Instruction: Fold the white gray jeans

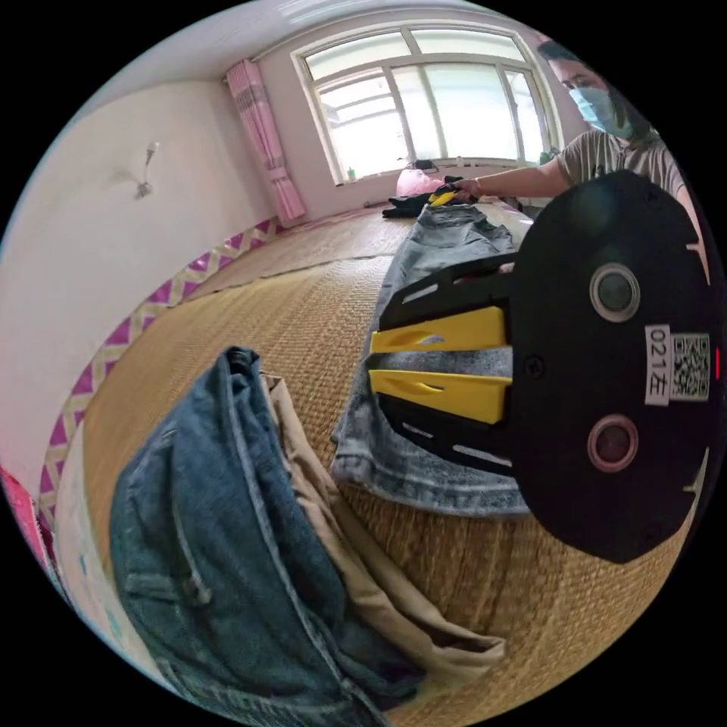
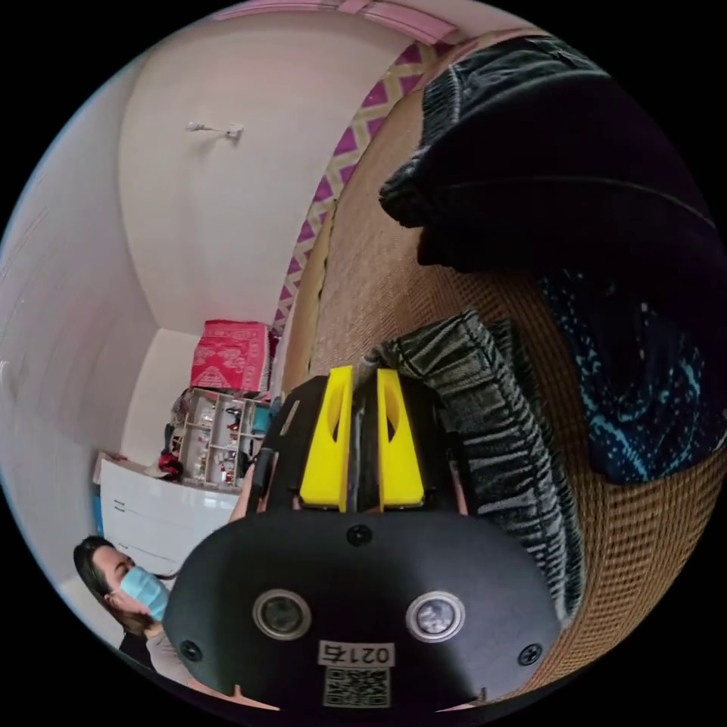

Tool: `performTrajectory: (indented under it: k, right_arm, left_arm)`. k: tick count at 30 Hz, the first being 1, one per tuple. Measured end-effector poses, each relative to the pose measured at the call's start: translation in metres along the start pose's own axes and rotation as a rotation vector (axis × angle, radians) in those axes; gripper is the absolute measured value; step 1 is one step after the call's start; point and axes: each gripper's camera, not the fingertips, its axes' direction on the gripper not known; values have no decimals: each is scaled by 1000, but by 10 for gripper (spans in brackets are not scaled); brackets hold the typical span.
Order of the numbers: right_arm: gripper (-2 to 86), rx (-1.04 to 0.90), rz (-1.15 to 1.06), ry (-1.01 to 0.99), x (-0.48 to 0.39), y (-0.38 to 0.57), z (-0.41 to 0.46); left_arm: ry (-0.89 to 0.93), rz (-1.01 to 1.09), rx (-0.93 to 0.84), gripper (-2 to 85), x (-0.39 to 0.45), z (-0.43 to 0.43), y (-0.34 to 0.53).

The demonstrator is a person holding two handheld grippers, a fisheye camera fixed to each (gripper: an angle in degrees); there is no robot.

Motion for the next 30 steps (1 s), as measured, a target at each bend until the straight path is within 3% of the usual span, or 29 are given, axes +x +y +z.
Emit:
performTrajectory:
  k: [3,6,12,13,14,16,17,19,21,25,30]
  right_arm:
    - [63,19,-93,-4,-49,37,-34]
    - [48,9,-309,53,-134,108,-29]
    - [1,-255,-879,274,-315,313,169]
    - [-3,-304,-929,314,-329,342,210]
    - [-4,-329,-938,347,-332,352,230]
    - [-6,-497,-951,697,-316,378,314]
    - [-6,-416,-1020,659,-323,386,309]
    - [-6,-438,-1040,750,-329,396,317]
    - [-6,-455,-1002,725,-338,400,308]
    - [-6,-331,-861,409,-351,410,226]
    - [-6,-253,-754,260,-348,429,159]
  left_arm:
    - [56,69,84,-7,-2,-44,36]
    - [52,248,-18,-9,43,-28,82]
    - [-56,678,-203,-10,176,85,192]
    - [-181,661,-297,-10,178,119,199]
    - [-172,649,-281,-10,176,121,199]
    - [-43,479,-306,-9,143,110,176]
    - [-19,442,-320,-9,134,107,171]
    - [-21,408,-234,-8,116,67,173]
    - [-31,396,-134,-6,102,23,182]
    - [-36,133,88,33,33,-71,205]
    - [91,-166,144,126,-33,-89,202]
